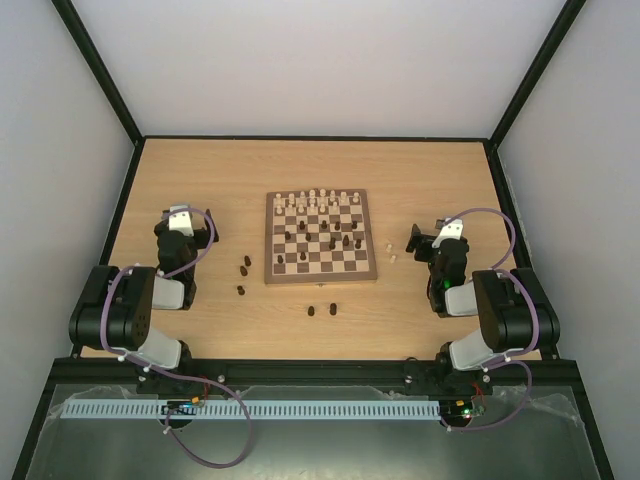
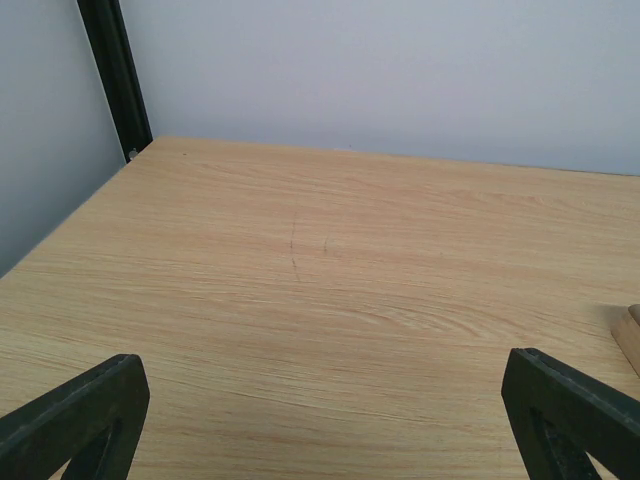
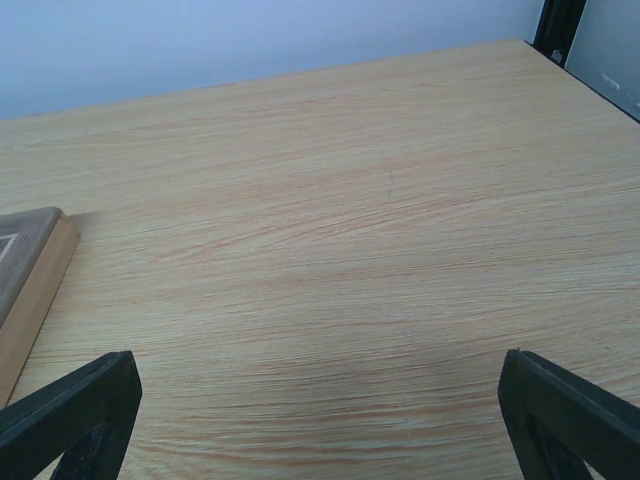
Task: Set up the chess pieces on the board
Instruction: Pick up the chess piece at the center of the board.
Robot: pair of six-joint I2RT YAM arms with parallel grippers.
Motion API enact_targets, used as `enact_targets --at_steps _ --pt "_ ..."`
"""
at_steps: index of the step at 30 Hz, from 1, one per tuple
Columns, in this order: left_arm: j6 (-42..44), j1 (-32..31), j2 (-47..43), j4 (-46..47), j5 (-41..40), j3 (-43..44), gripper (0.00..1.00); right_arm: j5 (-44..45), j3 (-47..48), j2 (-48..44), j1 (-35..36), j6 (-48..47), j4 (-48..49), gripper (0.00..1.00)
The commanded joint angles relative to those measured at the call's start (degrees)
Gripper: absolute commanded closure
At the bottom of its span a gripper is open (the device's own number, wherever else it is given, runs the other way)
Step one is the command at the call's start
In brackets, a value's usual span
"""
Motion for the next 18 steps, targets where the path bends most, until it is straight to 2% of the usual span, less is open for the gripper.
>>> enact_targets --at_steps 1,18 --pt "0.3 -0.2 0.3 2.7 0.1 -0.2 0.01 0.3 0.9 0.2 -0.1 -0.5 1.1 0.01" --pt "0.7 -0.2 -0.4 3.1 0.6 -0.6 0.01 0.3 0.5 0.0 -0.1 -0.5 1.7 0.01"
